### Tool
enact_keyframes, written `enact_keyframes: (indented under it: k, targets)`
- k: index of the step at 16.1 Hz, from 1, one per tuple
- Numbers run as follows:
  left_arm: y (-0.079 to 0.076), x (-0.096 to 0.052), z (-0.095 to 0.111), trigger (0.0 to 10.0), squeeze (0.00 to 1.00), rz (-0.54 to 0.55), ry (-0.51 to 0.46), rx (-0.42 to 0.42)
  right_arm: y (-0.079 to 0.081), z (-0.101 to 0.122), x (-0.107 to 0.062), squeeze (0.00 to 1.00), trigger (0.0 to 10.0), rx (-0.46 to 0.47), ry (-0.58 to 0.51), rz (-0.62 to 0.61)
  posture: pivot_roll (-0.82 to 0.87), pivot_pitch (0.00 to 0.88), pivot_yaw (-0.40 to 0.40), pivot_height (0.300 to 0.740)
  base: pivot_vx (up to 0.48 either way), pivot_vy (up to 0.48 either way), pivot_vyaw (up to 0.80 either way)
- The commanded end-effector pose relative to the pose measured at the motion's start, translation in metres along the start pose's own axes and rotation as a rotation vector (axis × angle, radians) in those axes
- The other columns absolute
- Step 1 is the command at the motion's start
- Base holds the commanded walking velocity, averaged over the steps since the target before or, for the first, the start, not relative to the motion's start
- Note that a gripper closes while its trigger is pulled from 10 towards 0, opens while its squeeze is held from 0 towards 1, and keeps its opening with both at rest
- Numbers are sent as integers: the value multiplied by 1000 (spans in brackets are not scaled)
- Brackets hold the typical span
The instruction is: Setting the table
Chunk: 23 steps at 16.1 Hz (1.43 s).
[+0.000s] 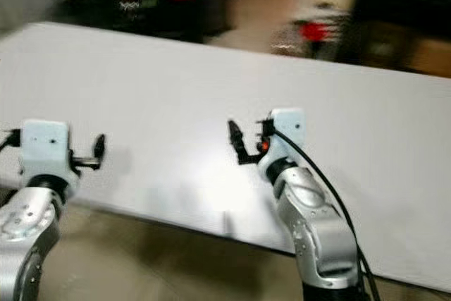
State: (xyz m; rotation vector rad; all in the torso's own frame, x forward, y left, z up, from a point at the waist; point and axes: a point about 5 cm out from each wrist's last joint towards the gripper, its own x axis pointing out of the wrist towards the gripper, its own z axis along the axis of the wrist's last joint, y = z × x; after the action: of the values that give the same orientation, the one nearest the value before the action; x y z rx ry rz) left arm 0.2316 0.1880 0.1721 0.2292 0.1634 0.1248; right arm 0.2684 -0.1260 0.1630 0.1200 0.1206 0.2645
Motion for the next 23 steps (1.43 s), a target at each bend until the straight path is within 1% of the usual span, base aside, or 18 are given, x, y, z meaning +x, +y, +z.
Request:
enact_keyframes:
  k: [1,4,9,14,23]
  targets:
    - [-2,0,3,10000,0,-11,-8,-2,-5,-1,-2,0,10000,1,-1,-26,-9,4,43,740,0,360,0]
    - [-2,0,4,10000,0,-11,-11,3,-6,-1,-1,0,10000,28,-3,-43,-7,1,47,740,0,358,0]
    - [0,2,4,10000,0,-22,-14,14,-7,-5,-3,0,10000,32,6,-67,-9,0,61,740,0,358,0]
    - [-3,3,4,10000,0,-32,-11,13,-11,-4,-5,0,10000,31,1,-88,-19,0,67,740,0,359,0]
    - [-2,0,0,10000,0,-28,-1,11,-11,-4,-7,0,10000,2,10,-60,-7,0,57,740,0,357,0]
